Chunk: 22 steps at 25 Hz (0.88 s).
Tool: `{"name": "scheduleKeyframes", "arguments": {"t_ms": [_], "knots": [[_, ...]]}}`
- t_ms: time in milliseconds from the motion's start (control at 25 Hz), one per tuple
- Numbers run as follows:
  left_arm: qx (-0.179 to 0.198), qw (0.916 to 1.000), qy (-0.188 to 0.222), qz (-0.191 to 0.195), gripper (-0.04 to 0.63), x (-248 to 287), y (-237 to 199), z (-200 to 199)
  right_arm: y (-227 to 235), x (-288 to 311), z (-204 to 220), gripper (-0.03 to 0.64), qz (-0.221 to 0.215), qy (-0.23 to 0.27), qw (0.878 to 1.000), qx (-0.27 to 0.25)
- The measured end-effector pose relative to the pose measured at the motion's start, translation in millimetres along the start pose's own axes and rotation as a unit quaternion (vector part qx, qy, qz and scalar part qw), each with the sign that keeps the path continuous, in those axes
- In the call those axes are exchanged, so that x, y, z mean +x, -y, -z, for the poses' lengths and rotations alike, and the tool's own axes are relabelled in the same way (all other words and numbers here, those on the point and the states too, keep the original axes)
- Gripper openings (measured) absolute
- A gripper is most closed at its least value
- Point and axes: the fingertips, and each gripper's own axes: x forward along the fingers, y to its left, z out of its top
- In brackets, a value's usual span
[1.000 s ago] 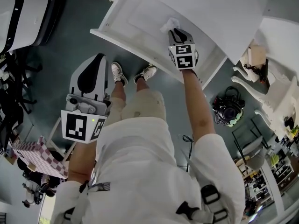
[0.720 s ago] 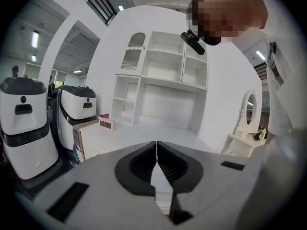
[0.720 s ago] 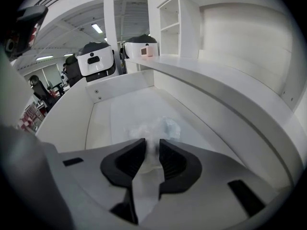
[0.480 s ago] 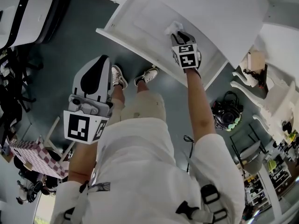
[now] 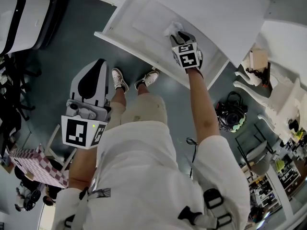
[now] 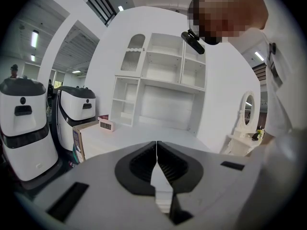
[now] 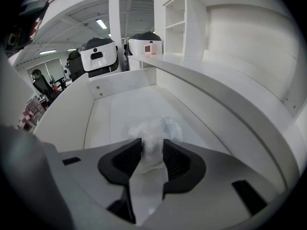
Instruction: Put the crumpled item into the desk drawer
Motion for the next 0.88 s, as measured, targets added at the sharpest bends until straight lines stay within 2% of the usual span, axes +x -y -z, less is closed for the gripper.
{"name": "scheduleKeyframes", "arguments": {"t_ms": [480, 680, 880], "knots": [[0.012, 0.999, -0.009, 0.043, 0.018, 15, 13, -7, 7, -15, -1, 0.258, -0.004, 0.003, 0.999, 0.044], [0.016, 0.9977, -0.006, 0.066, 0.019, 23, 21, -11, 15, -29, -1, 0.262, 0.012, 0.012, 0.998, 0.058], [0.018, 0.9961, 0.001, 0.086, 0.02, 23, 21, -20, 16, -47, -2, 0.238, 0.033, 0.014, 0.997, 0.069]]}}
